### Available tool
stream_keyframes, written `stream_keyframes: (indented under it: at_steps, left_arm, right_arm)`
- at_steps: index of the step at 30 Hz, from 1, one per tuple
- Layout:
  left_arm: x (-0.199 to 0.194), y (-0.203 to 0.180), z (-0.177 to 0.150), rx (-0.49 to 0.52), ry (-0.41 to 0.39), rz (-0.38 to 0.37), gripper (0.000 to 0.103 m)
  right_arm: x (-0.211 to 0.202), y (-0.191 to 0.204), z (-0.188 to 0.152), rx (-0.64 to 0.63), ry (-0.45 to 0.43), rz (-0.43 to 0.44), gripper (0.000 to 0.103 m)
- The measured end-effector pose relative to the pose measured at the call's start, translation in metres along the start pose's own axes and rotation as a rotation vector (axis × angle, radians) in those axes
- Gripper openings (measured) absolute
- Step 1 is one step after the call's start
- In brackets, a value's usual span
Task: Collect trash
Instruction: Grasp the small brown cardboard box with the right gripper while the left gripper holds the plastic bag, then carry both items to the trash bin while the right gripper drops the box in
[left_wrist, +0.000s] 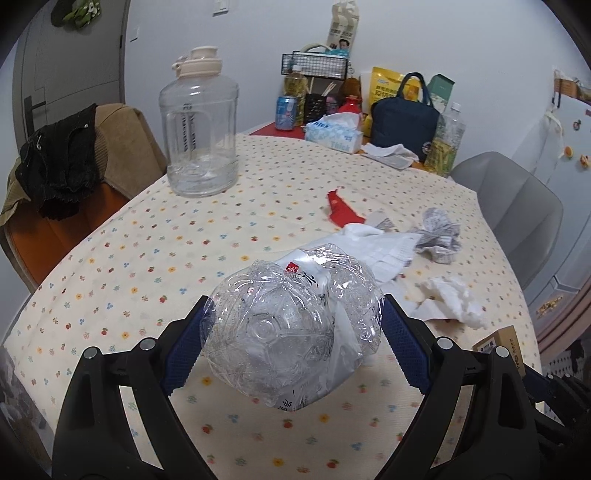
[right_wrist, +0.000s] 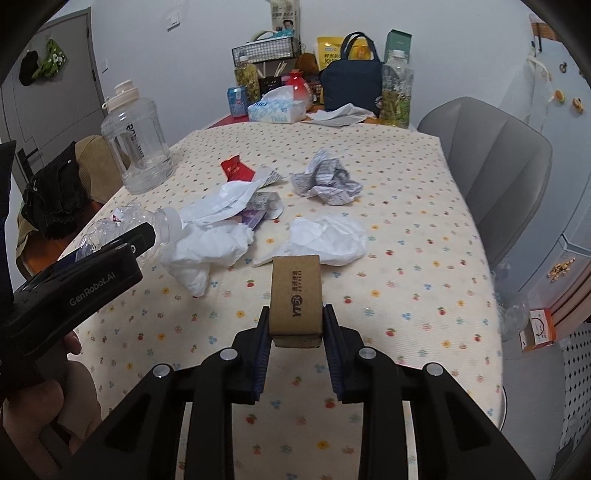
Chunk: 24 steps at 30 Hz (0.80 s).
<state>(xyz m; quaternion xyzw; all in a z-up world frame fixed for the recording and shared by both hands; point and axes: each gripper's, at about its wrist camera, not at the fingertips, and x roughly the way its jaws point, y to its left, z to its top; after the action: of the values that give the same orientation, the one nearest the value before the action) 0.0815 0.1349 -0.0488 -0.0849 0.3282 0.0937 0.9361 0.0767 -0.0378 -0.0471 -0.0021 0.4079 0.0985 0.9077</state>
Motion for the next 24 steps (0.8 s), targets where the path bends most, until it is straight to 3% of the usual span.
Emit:
stream_keyframes:
  at_steps: [24]
  left_arm:
    - [-0.040,-0.133,-0.018,0.197,-0.029,-0.142,0.089]
  right_arm:
    - [-0.067,-0.130,-0.030,0.211,-0.099,-0.133,0.028]
